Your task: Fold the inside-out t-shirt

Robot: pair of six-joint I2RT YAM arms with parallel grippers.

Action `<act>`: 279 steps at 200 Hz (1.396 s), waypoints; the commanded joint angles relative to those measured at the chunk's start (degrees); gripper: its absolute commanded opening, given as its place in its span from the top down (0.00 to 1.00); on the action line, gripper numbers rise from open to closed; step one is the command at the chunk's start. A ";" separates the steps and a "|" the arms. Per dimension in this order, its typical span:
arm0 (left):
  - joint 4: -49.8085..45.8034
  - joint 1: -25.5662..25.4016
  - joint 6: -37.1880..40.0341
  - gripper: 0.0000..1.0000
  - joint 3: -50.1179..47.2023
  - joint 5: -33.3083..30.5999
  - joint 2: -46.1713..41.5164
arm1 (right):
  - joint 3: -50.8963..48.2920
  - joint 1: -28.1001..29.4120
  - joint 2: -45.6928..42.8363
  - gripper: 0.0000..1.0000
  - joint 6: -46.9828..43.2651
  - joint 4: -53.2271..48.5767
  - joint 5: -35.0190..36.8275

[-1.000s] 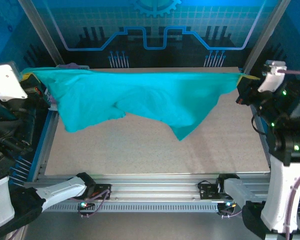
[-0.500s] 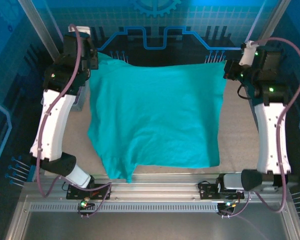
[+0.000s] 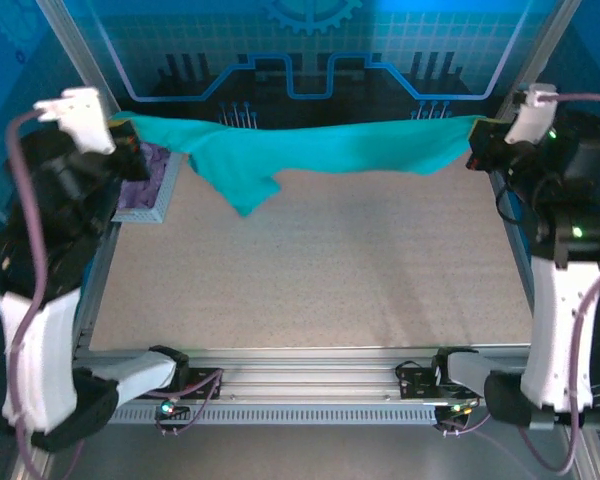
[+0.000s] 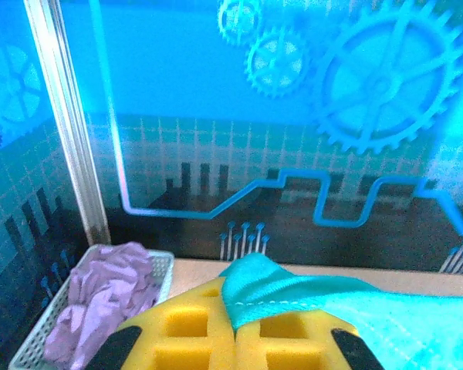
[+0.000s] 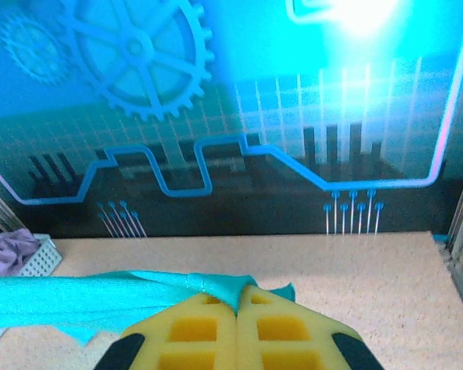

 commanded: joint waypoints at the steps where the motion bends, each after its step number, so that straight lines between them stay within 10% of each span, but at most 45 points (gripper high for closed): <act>1: 5.39 0.57 -2.77 1.00 -2.43 4.20 -6.24 | 0.28 -0.51 -5.89 1.00 -1.02 -1.80 2.09; 59: 6.06 0.57 -0.85 1.00 1.71 4.97 -5.32 | 6.01 -0.44 -9.10 1.00 -1.80 -4.65 4.13; 131: 19.06 3.94 2.83 1.00 -6.83 -1.19 15.69 | -6.32 0.71 4.13 1.00 -4.63 9.33 9.79; 181: 27.38 6.78 0.18 0.92 -3.46 1.20 44.94 | -8.44 3.41 32.45 1.00 -4.68 25.40 15.29; 238: 3.64 7.07 -6.09 0.49 45.00 8.18 81.87 | 37.37 4.56 75.94 0.63 -0.24 5.07 16.17; 279: 18.96 6.74 -18.64 0.42 1.39 21.27 55.62 | 12.68 6.61 59.85 0.59 -0.71 5.79 15.69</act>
